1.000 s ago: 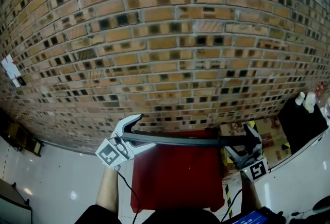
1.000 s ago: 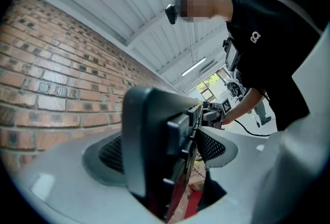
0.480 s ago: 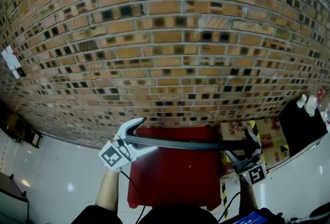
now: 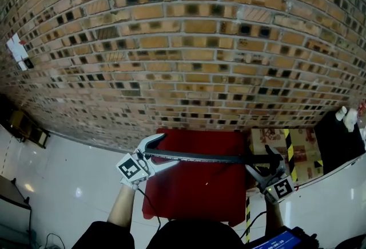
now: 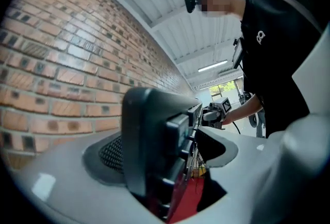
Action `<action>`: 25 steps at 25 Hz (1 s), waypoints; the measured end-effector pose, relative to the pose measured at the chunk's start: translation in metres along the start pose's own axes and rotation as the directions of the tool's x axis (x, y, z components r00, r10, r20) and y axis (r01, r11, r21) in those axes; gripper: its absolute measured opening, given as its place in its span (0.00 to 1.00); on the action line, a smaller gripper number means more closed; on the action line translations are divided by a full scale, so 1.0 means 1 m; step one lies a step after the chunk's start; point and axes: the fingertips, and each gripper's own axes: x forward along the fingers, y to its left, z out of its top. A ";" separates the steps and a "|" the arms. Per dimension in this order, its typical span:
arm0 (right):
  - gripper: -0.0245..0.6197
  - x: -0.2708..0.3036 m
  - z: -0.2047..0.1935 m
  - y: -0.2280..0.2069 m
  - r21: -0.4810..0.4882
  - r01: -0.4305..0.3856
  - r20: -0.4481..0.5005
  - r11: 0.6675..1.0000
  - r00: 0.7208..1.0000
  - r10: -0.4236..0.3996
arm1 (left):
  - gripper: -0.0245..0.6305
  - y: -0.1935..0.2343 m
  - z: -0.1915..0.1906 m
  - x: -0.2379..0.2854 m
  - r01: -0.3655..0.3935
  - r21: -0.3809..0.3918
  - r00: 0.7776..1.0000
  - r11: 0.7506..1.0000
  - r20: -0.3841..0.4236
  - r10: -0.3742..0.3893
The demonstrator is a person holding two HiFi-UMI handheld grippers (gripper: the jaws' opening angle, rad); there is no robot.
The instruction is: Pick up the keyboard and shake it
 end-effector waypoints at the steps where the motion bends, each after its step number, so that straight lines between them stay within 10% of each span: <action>1: 0.62 0.003 -0.010 0.003 0.015 -0.019 -0.030 1.000 0.999 0.020 | 0.69 0.000 -0.013 -0.005 -0.017 -0.035 1.000 0.999 -0.022 0.017; 10: 0.62 0.023 -0.128 0.035 0.298 -0.072 -0.300 0.952 0.940 0.165 | 0.69 -0.002 -0.134 -0.043 -0.086 -0.330 0.981 0.940 -0.193 0.022; 18: 0.62 0.002 -0.233 0.084 0.513 -0.009 -0.492 0.858 0.816 0.302 | 0.65 -0.039 -0.231 -0.071 -0.152 -0.582 0.945 0.799 -0.322 -0.055; 25: 0.62 -0.016 -0.268 0.112 0.600 0.040 -0.535 0.799 0.763 0.364 | 0.63 -0.060 -0.268 -0.085 -0.167 -0.675 0.919 0.719 -0.371 -0.136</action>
